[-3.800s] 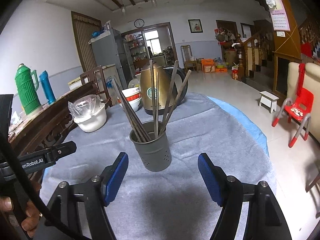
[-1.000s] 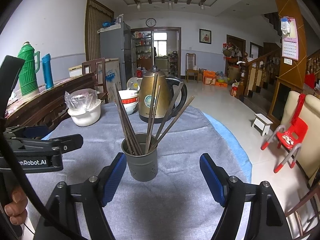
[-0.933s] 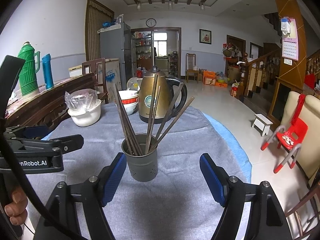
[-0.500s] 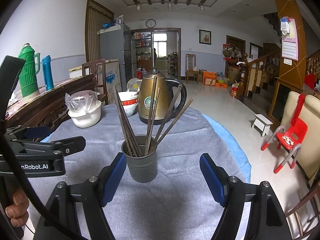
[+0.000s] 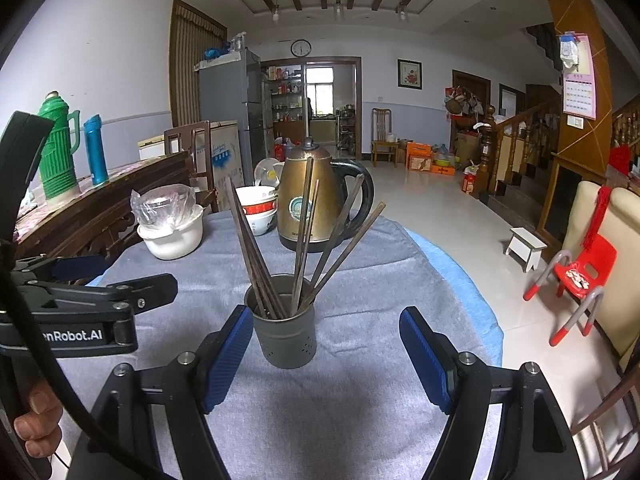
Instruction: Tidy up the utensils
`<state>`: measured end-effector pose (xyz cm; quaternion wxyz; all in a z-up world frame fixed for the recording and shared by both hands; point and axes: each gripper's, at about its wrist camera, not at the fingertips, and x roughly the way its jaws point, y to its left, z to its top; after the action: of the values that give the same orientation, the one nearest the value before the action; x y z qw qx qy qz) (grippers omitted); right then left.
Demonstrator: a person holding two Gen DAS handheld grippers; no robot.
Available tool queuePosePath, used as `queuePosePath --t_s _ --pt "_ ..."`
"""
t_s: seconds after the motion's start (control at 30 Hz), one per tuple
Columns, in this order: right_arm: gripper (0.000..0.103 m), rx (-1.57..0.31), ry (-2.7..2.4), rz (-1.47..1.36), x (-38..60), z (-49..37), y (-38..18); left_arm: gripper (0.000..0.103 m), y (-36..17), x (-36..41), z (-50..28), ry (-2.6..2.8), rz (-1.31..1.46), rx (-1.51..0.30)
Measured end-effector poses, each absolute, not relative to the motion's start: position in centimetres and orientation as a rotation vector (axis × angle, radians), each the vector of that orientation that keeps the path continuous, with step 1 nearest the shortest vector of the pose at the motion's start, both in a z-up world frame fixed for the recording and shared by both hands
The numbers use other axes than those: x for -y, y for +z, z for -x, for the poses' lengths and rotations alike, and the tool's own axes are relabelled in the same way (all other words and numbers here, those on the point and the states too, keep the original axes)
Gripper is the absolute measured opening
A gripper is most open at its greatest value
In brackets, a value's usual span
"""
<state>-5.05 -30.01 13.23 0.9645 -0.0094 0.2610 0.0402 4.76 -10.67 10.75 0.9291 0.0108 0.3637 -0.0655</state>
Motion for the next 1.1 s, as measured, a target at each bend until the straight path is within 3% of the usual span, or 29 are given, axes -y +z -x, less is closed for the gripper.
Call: queuePosePath --t_s 1.1 --pt "0.079 -0.542 0.086 0.020 30.09 4.40 12.79 0.103 10.36 10.85 -5.26 -0.142 -0.025 -0.750"
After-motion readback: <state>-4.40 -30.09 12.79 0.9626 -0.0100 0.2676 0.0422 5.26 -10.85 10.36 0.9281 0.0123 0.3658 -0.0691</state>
